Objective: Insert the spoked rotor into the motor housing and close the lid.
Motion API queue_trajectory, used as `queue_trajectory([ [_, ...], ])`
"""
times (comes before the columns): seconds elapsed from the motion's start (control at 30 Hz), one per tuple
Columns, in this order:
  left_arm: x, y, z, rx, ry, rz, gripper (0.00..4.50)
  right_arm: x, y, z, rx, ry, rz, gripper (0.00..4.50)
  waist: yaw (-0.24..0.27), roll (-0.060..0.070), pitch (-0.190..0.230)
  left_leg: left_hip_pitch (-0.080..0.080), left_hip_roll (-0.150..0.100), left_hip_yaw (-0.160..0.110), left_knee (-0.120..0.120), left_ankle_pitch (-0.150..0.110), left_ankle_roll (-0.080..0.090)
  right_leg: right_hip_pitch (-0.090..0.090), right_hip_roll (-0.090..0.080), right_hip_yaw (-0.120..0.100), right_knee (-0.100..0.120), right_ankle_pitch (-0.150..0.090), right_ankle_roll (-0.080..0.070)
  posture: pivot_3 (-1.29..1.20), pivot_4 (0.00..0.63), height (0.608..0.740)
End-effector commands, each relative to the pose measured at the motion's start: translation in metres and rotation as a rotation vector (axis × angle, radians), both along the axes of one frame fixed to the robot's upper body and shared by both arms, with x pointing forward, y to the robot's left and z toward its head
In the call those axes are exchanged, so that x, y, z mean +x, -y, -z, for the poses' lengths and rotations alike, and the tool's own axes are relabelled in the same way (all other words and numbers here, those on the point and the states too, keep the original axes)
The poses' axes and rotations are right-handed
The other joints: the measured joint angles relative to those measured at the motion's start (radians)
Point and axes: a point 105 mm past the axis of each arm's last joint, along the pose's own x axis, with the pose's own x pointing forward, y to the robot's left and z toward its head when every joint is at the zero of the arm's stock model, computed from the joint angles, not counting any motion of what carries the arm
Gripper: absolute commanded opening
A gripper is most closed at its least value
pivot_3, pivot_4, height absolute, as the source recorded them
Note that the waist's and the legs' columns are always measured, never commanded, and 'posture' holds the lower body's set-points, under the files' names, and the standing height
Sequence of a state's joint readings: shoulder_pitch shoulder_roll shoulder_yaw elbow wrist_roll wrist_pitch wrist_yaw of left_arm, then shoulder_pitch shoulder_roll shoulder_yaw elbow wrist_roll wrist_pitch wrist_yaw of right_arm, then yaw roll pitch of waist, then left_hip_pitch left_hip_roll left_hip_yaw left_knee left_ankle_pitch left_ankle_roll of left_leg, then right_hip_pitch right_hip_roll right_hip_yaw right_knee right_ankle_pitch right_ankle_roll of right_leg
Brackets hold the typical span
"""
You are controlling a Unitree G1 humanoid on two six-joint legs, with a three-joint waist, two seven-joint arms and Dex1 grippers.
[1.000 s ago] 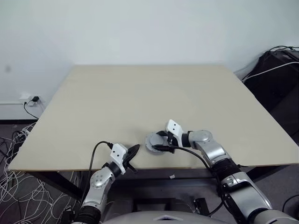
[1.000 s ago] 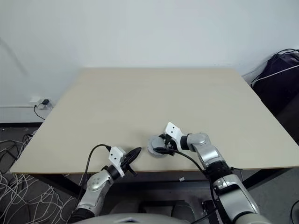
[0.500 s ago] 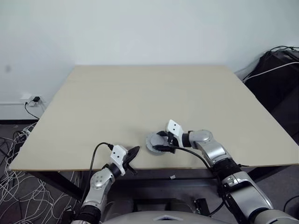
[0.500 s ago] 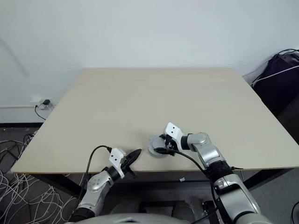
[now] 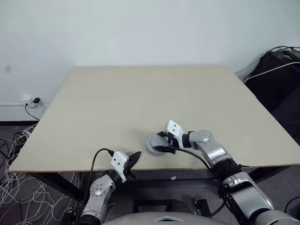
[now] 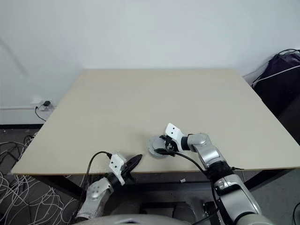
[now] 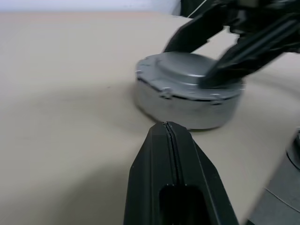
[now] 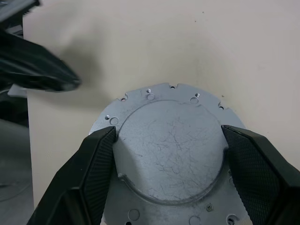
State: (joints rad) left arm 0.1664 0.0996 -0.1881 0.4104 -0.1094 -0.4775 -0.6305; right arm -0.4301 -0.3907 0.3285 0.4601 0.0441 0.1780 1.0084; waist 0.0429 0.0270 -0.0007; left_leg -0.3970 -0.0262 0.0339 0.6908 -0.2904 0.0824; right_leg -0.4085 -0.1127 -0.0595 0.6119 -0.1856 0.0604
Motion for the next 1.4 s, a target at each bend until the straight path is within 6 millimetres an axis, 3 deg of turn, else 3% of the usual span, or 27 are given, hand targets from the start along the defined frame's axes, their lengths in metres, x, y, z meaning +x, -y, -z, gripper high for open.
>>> queue_trajectory([
  [0.03, 0.002, 0.007, -0.022, -0.01, 0.071, 0.01, 0.0, -0.007, 0.015, 0.018, -0.099, -0.088, 0.018, 3.28, 0.002, 0.001, -0.001, 0.0, 0.0, 0.0, 0.0, 0.0, 0.0, 0.0, 0.0, 0.0, 0.0, 0.0, 0.0, 0.0, 0.0, 0.74],
  [0.4, 0.018, 0.006, -0.037, -0.014, 0.085, -0.004, 0.0, -0.007, 0.014, 0.019, -0.119, -0.098, 0.027, 3.28, 0.003, 0.002, -0.001, 0.0, 0.0, 0.0, 0.0, 0.0, 0.0, 0.0, 0.005, -0.001, 0.0, 0.0, 0.0, 0.0, 0.0, 0.74],
  [0.8, 0.026, 0.007, -0.026, -0.003, 0.068, -0.01, 0.0, -0.007, 0.021, 0.027, -0.201, -0.122, 0.042, 3.28, 0.002, 0.002, -0.002, 0.001, 0.0, 0.0, 0.0, 0.0, 0.0, 0.001, 0.006, -0.001, 0.0, 0.0, 0.0, 0.0, 0.0, 0.74],
  [1.07, 0.033, 0.003, -0.033, 0.009, 0.092, -0.063, 0.0, 0.001, 0.016, 0.023, -0.178, -0.064, 0.087, 3.28, 0.001, 0.001, -0.003, 0.001, 0.0, 0.0, 0.0, 0.0, 0.0, 0.001, 0.006, 0.0, 0.0, 0.0, 0.0, 0.0, 0.0, 0.74],
  [1.23, 0.061, -0.009, -0.054, 0.02, 0.077, -0.118, 0.0, -0.003, 0.012, 0.027, -0.162, -0.061, 0.099, 3.28, 0.0, -0.001, -0.003, 0.002, 0.001, 0.0, 0.0, 0.0, 0.0, 0.001, 0.006, 0.0, 0.0, 0.0, 0.004, 0.0, 0.0, 0.74],
  [1.4, 0.076, 0.003, -0.076, 0.023, -0.009, -0.079, 0.0, -0.007, 0.009, 0.028, -0.15, -0.06, 0.105, 3.28, -0.003, -0.001, -0.003, 0.003, 0.001, 0.0, 0.0, 0.001, -0.001, 0.001, 0.006, -0.001, 0.0, 0.002, 0.006, 0.0, 0.0, 0.74],
])
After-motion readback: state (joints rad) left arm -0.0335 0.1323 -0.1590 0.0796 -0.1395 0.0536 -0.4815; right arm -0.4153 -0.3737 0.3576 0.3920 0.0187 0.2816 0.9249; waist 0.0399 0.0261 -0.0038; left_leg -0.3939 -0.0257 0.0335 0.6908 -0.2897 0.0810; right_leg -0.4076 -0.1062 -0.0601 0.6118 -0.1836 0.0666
